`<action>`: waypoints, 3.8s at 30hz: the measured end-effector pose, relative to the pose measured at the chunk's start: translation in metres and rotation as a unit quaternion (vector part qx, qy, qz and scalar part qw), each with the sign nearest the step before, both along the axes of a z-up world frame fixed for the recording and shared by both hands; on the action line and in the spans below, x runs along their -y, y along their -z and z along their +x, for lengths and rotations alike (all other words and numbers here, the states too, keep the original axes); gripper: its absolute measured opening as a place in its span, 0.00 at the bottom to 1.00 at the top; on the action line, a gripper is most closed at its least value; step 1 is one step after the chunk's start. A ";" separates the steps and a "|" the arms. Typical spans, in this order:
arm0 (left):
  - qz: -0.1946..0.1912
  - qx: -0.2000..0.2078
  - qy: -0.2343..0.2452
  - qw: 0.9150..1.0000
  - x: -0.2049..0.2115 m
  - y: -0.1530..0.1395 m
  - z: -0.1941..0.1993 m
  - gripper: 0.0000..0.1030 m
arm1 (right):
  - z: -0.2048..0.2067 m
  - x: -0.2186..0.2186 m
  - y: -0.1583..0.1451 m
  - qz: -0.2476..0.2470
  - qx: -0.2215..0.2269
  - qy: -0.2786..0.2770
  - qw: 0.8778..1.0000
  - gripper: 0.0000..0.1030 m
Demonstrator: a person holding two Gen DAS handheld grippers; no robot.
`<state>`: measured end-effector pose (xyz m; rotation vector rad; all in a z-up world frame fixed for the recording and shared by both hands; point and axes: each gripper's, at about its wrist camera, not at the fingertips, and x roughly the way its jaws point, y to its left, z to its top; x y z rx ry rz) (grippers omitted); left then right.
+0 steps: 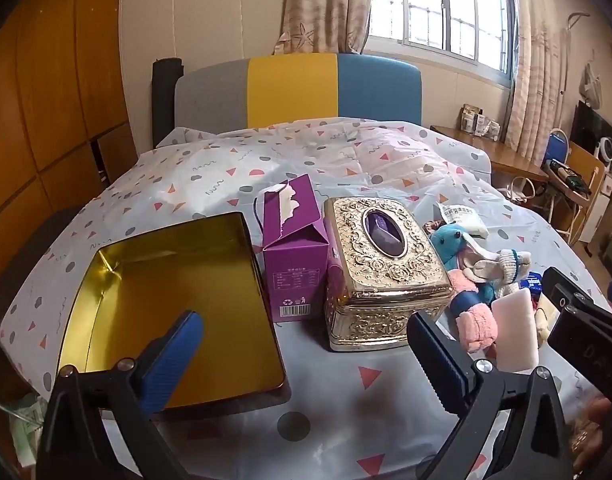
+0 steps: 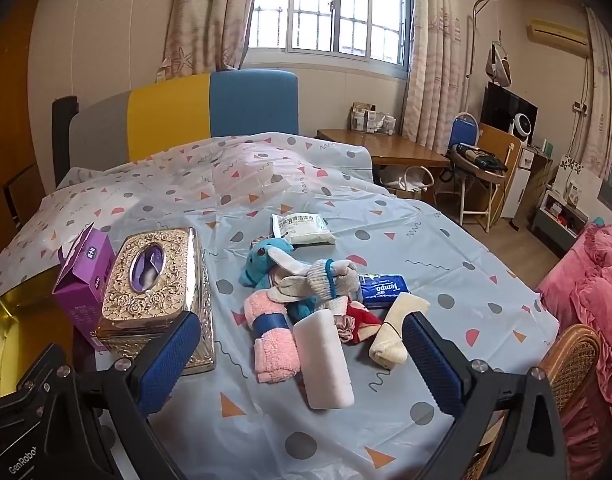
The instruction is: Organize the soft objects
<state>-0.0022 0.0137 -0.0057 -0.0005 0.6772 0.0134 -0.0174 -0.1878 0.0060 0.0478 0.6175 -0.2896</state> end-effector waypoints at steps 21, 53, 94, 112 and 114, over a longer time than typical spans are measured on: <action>-0.001 -0.010 -0.001 1.000 -0.002 0.005 -0.001 1.00 | 0.004 -0.002 0.005 0.000 -0.014 -0.005 1.000 1.00; -0.003 -0.019 0.000 1.000 -0.002 0.008 -0.002 1.00 | 0.005 -0.002 0.008 0.000 -0.016 -0.007 1.000 1.00; -0.069 -0.177 0.316 0.930 0.154 0.041 0.044 0.66 | 0.000 0.179 0.025 0.137 -0.044 0.124 0.982 1.00; -0.073 -0.211 0.334 0.916 0.200 0.066 0.074 0.24 | 0.004 0.197 0.042 0.174 -0.061 0.118 0.976 0.85; -0.099 -0.204 0.335 0.915 0.182 0.057 0.074 0.24 | 0.010 0.196 0.044 0.195 -0.067 0.106 0.973 0.74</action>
